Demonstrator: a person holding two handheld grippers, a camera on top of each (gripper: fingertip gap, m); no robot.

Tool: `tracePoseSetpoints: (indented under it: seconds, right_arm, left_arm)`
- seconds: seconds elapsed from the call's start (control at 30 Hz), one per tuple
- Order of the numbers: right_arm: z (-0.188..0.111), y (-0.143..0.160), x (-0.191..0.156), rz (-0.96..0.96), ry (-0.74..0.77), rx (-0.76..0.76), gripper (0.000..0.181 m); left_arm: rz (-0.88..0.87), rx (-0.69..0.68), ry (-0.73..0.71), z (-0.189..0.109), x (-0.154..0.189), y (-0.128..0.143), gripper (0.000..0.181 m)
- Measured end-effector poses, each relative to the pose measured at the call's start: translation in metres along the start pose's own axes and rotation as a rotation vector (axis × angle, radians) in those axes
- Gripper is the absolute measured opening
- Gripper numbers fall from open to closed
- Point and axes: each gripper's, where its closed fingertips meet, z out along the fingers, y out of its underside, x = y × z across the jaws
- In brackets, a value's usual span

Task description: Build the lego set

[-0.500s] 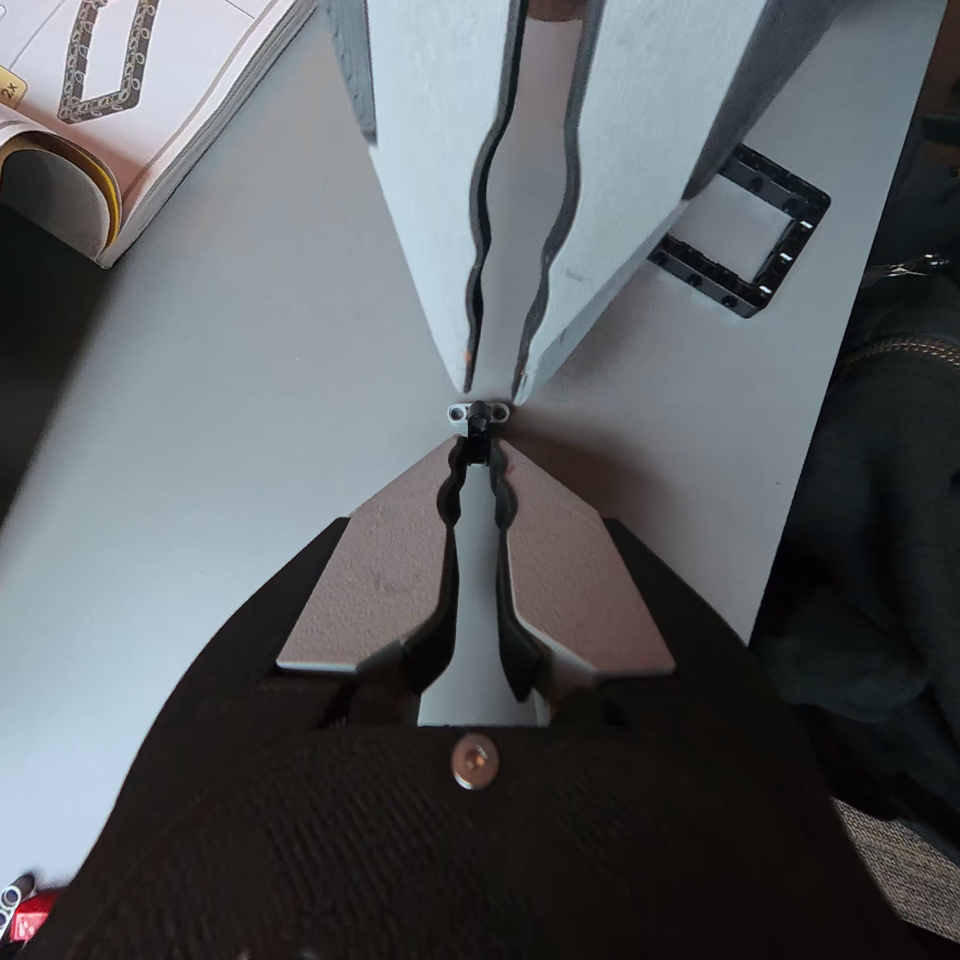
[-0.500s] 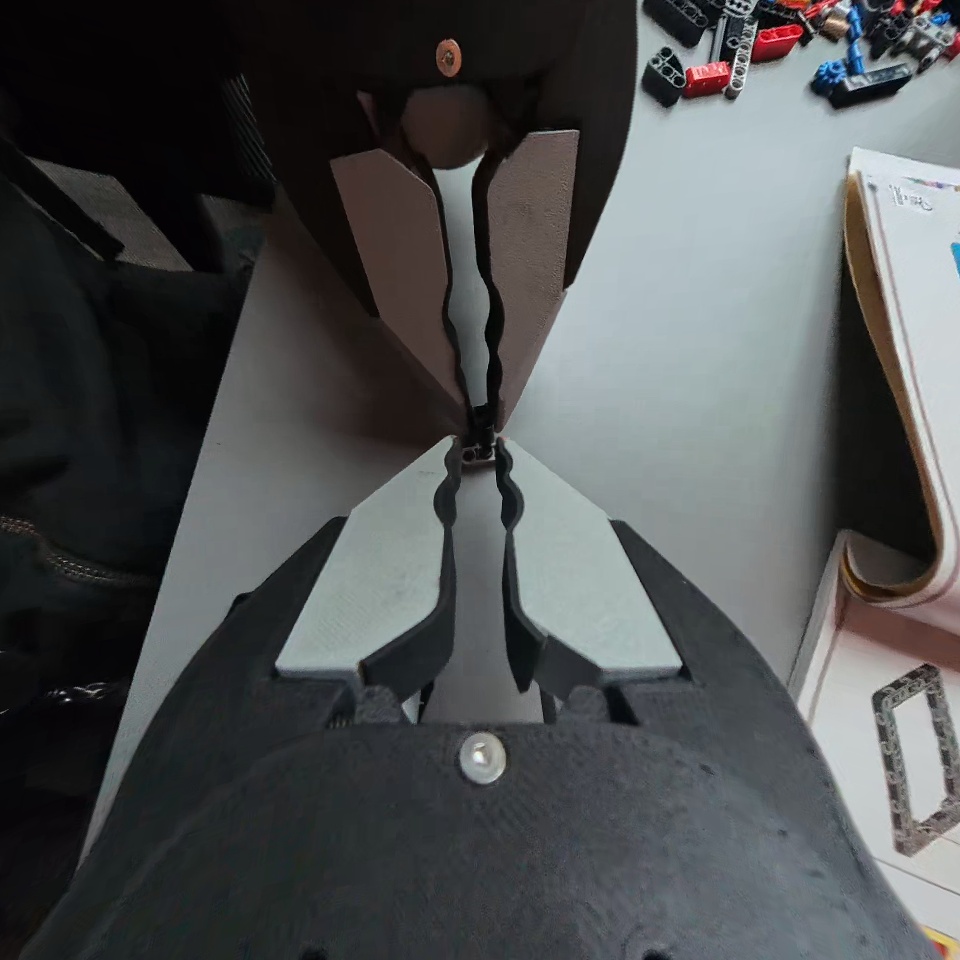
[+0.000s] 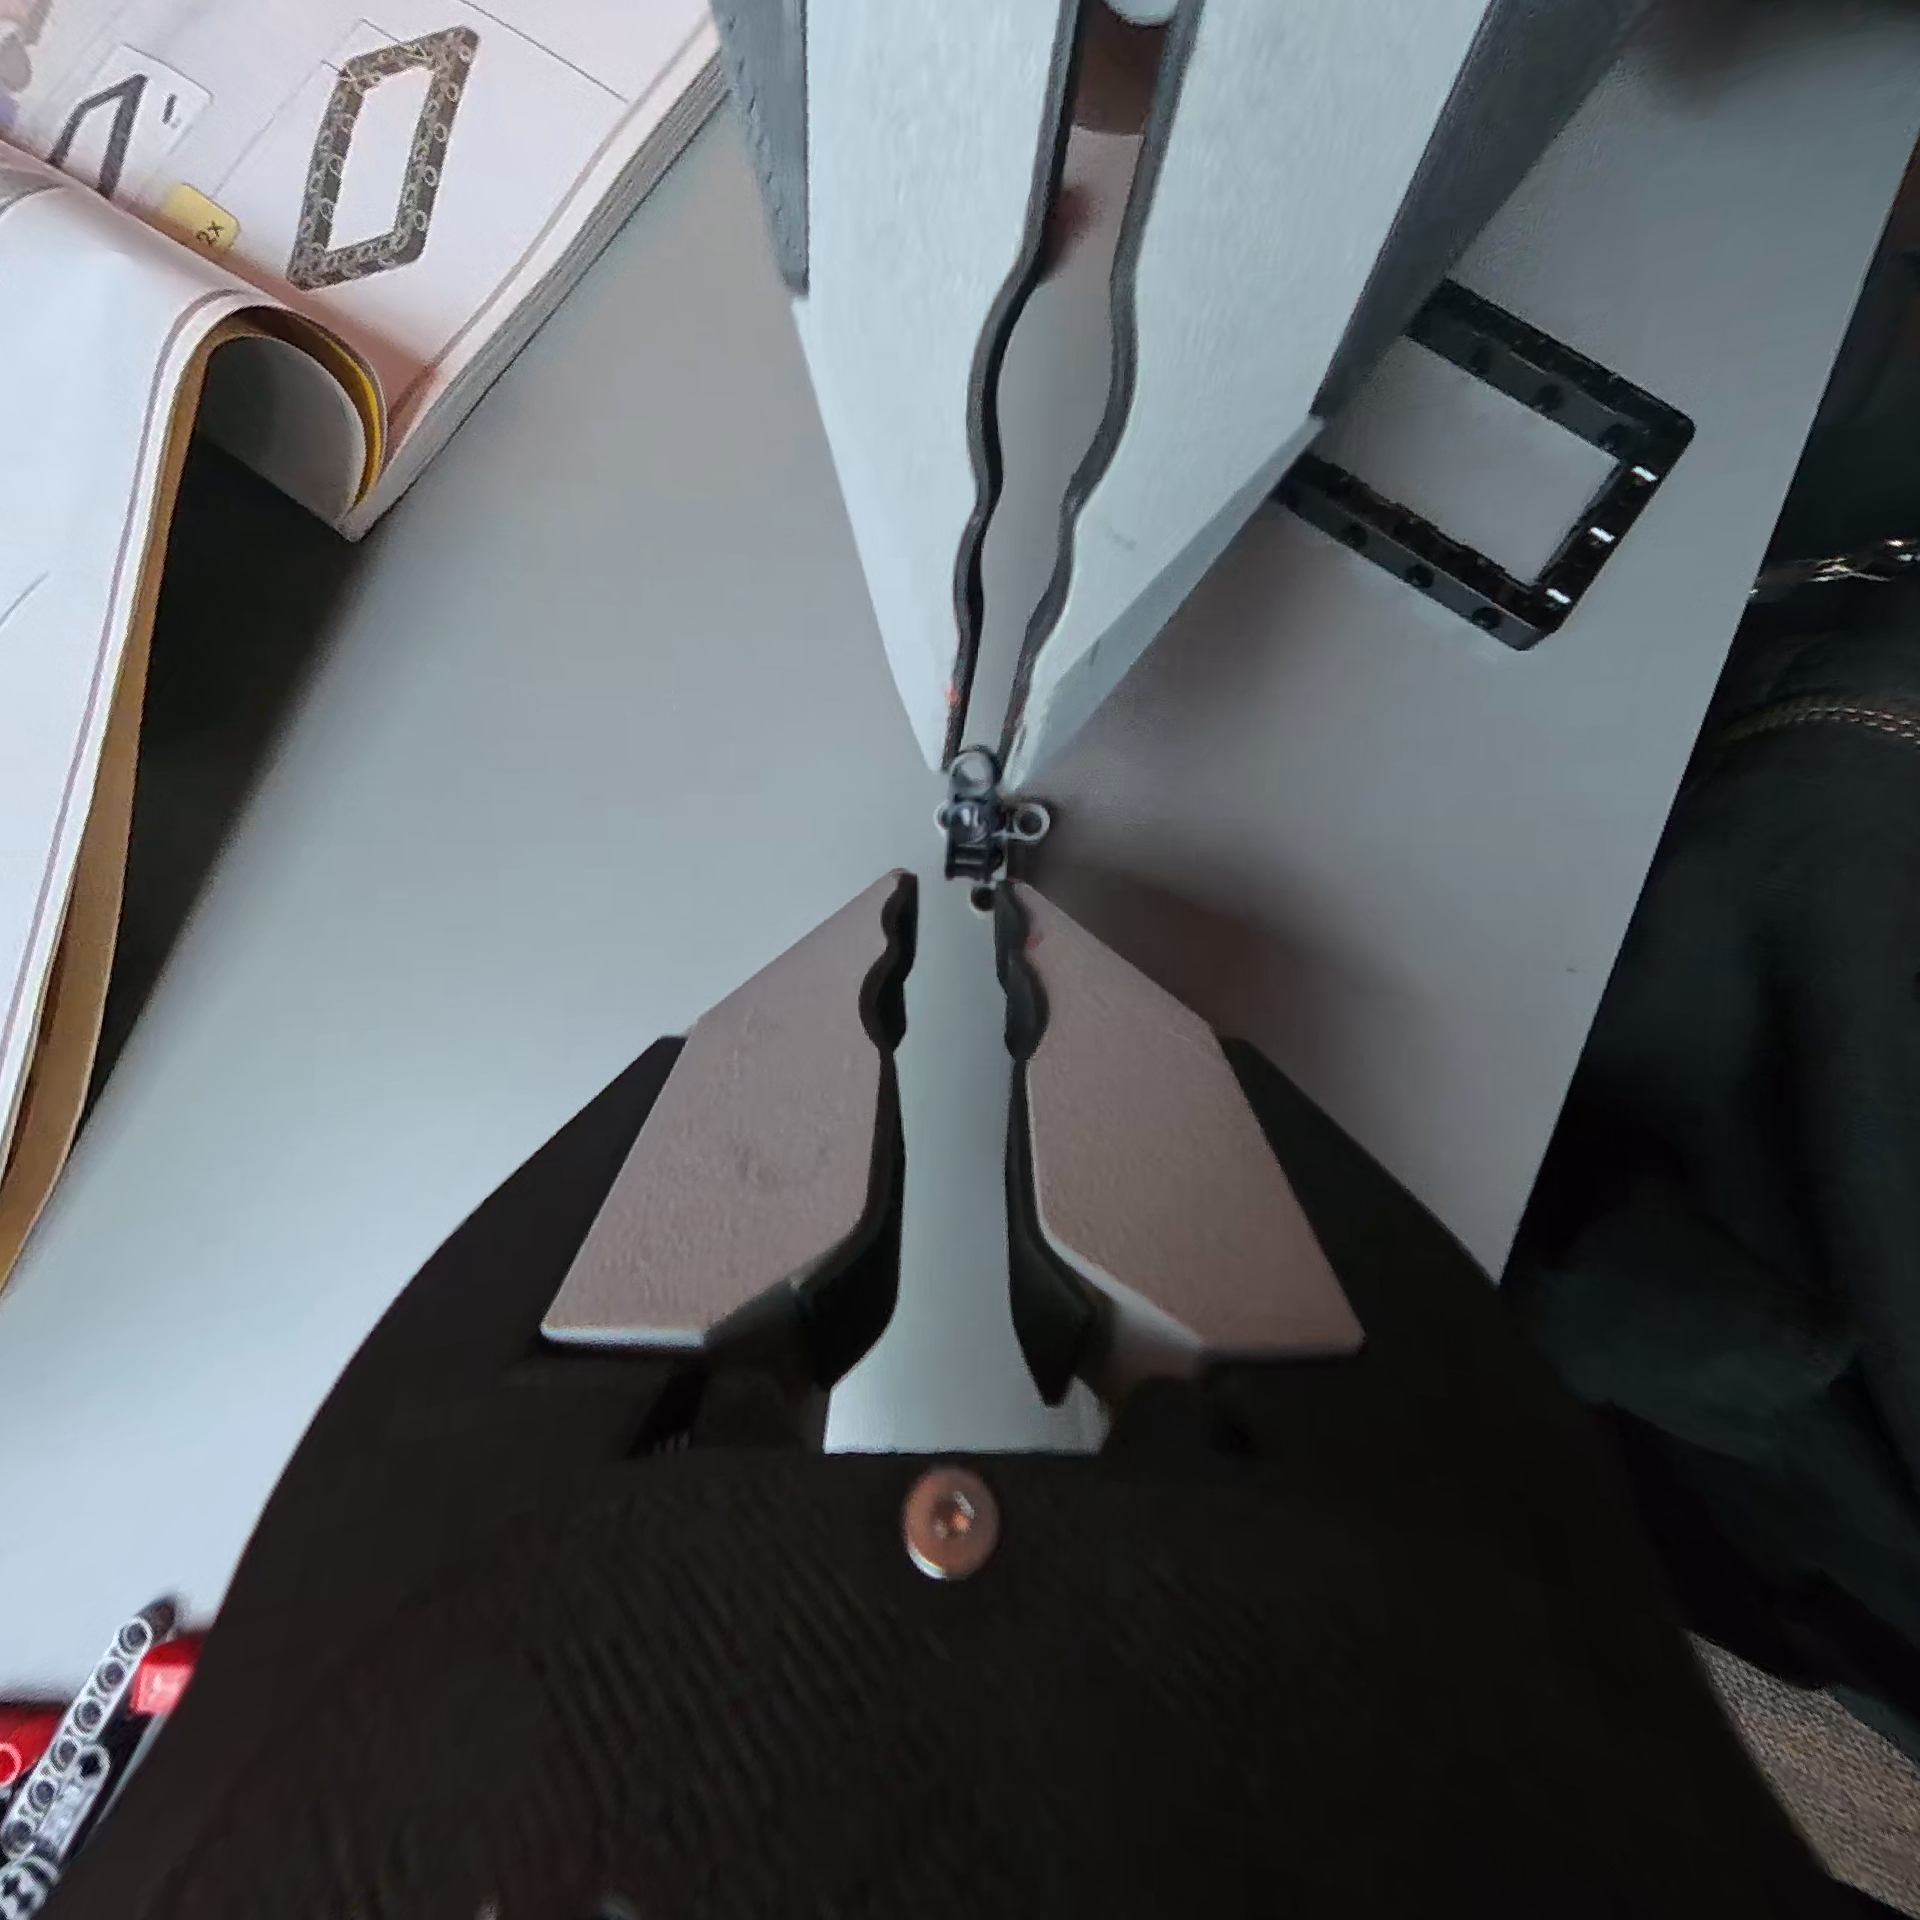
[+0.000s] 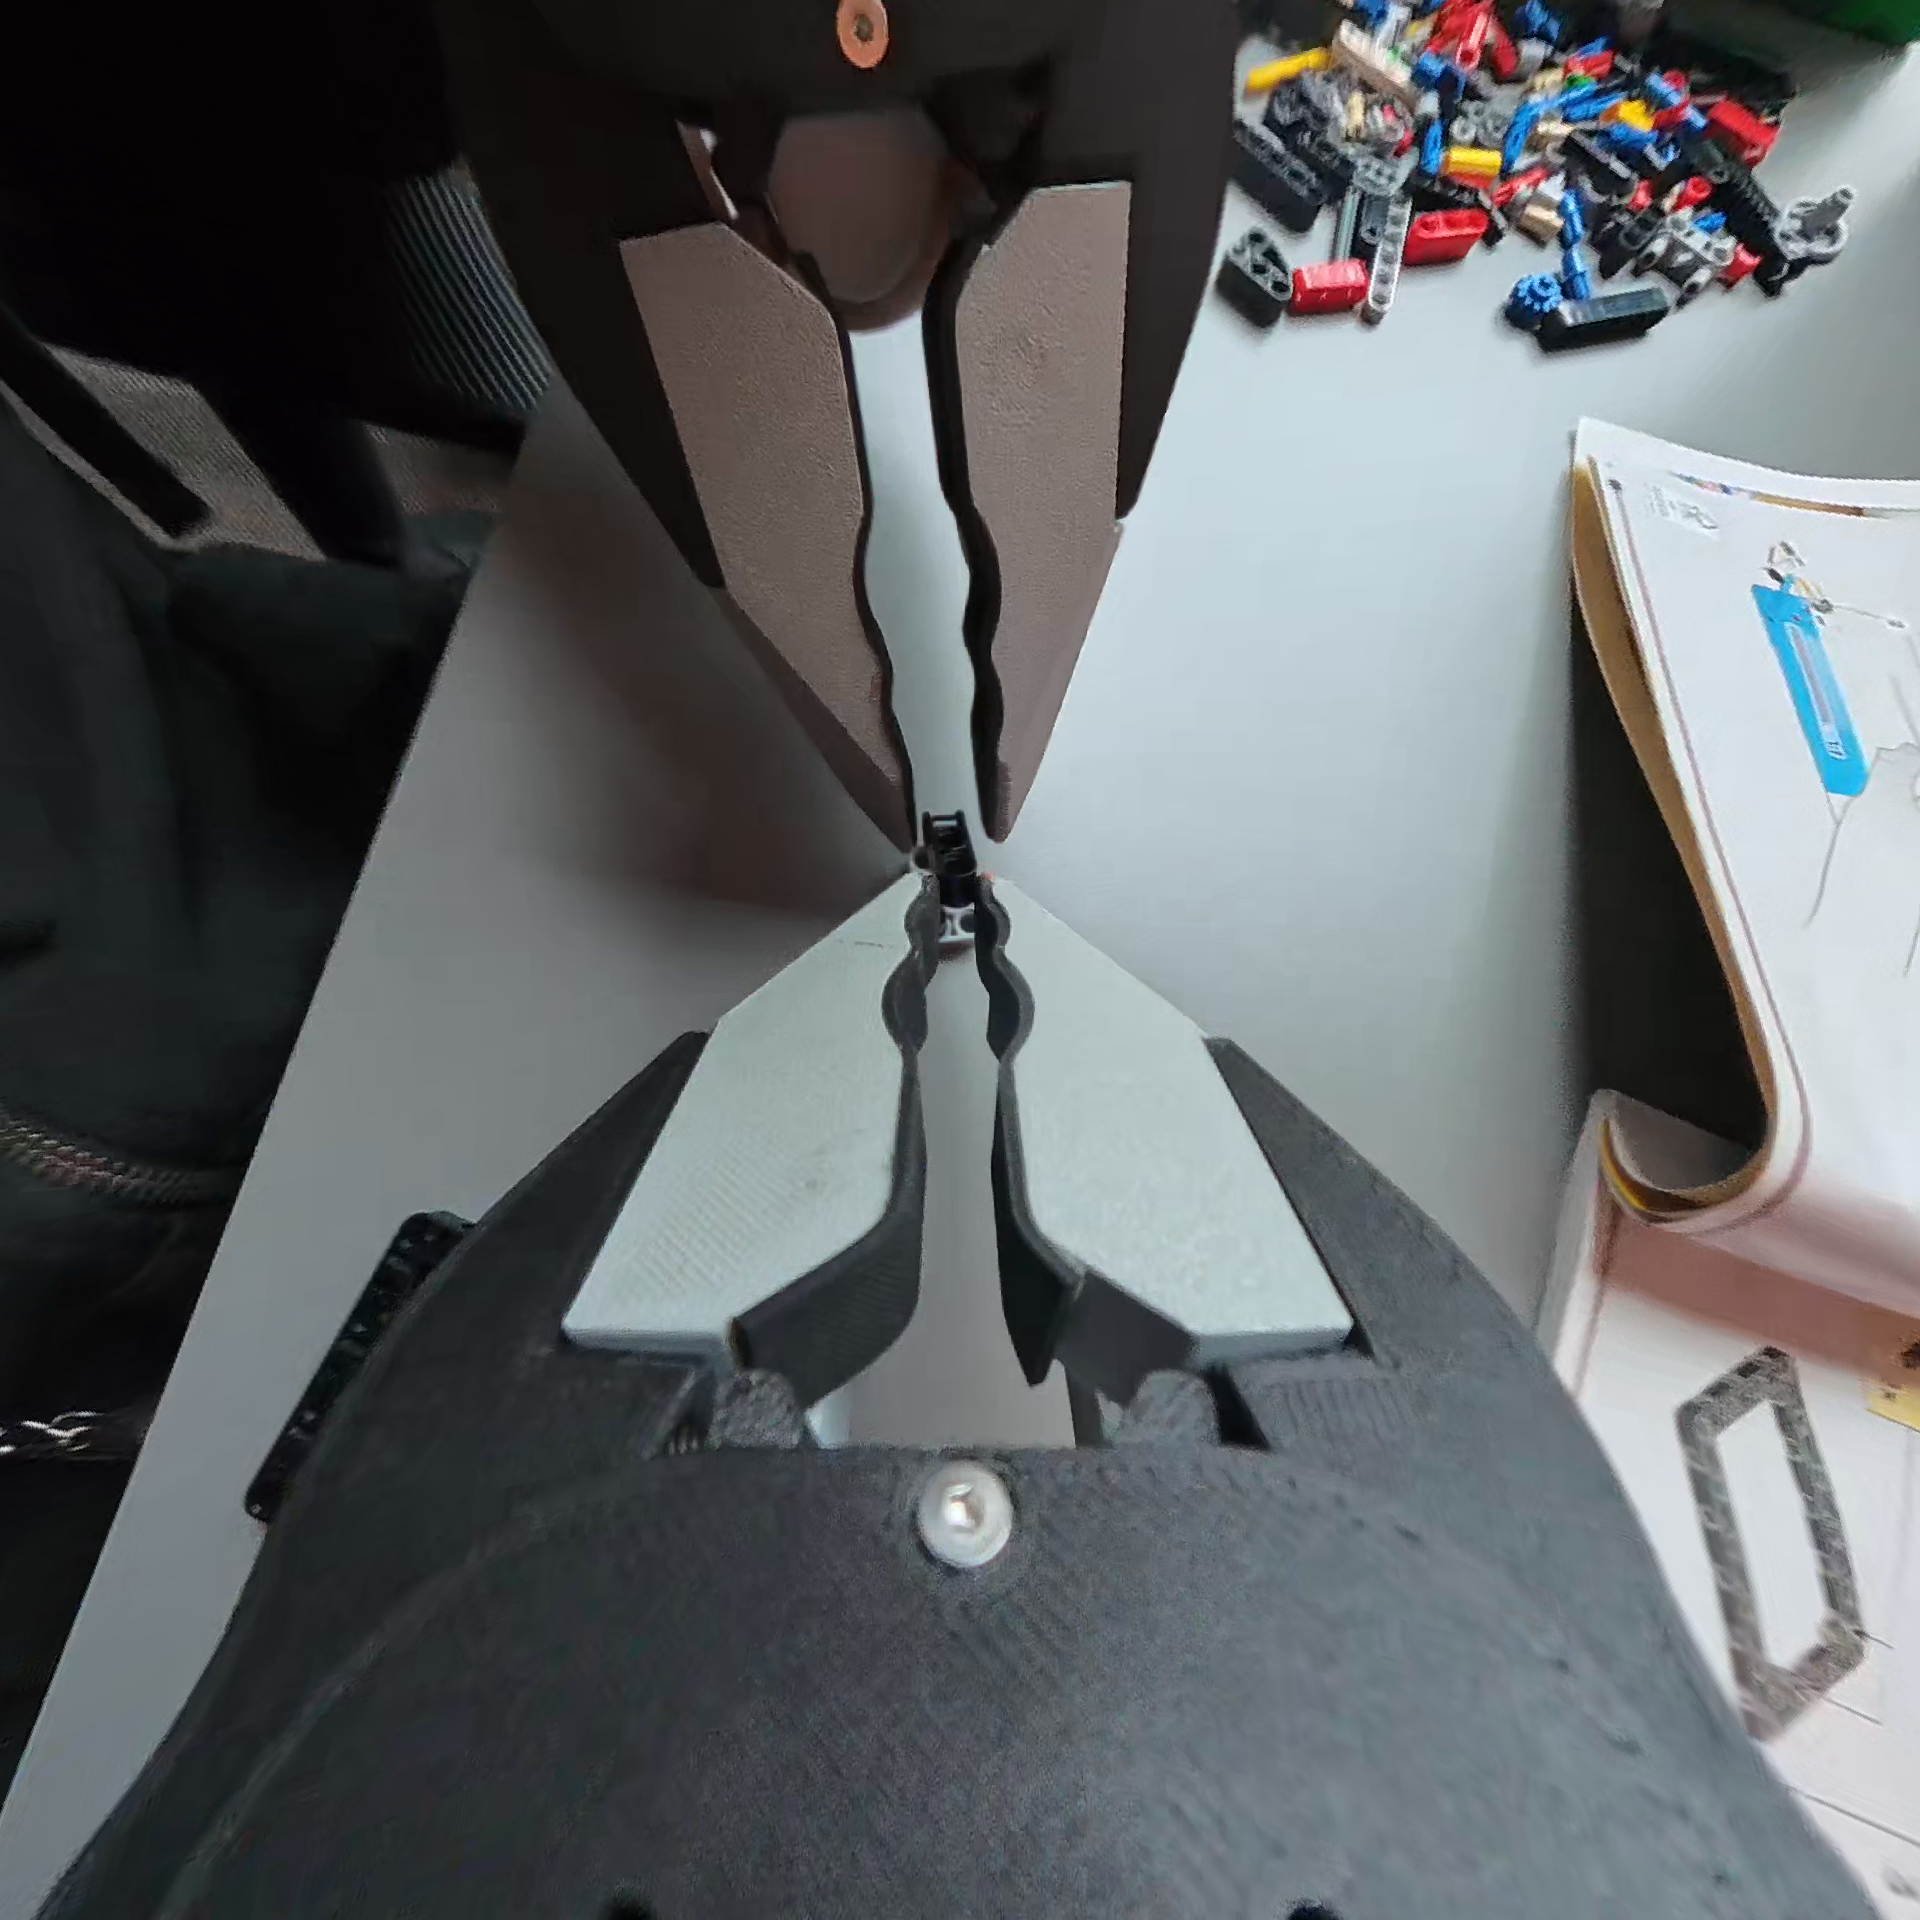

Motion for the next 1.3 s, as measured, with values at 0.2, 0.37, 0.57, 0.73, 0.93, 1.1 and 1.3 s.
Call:
tracePoseSetpoints:
  seconds: [0.2,0.37,0.57,0.73,0.93,1.1,1.3]
  right_arm:
    - [-0.008,-0.005,-0.003,0.047,-0.034,0.128,0.003]
    - [-0.01,-0.006,-0.004,0.066,-0.038,0.192,0.003]
    - [-0.01,-0.007,-0.005,0.081,-0.04,0.239,0.003]
    - [-0.009,-0.008,-0.005,0.079,-0.047,0.258,0.003]
    - [-0.002,0.001,-0.007,0.017,-0.025,0.152,0.016]
    - [0.001,0.001,-0.004,-0.046,-0.002,0.068,0.011]
    - [0.003,0.007,-0.001,-0.092,0.01,-0.016,0.003]
  left_arm:
    - [-0.027,0.071,0.033,-0.001,0.004,-0.005,0.006]
    - [-0.049,0.1,0.043,-0.002,0.006,-0.007,0.007]
    - [-0.099,0.152,0.111,-0.004,0.013,-0.011,0.022]
    - [-0.071,0.171,0.082,-0.004,0.01,-0.013,0.006]
    - [-0.033,0.033,0.056,0.004,0.007,0.001,0.006]
    - [0.043,-0.056,0.041,0.004,0.008,0.0,0.006]
    - [0.052,-0.047,0.031,0.004,0.004,-0.003,0.006]
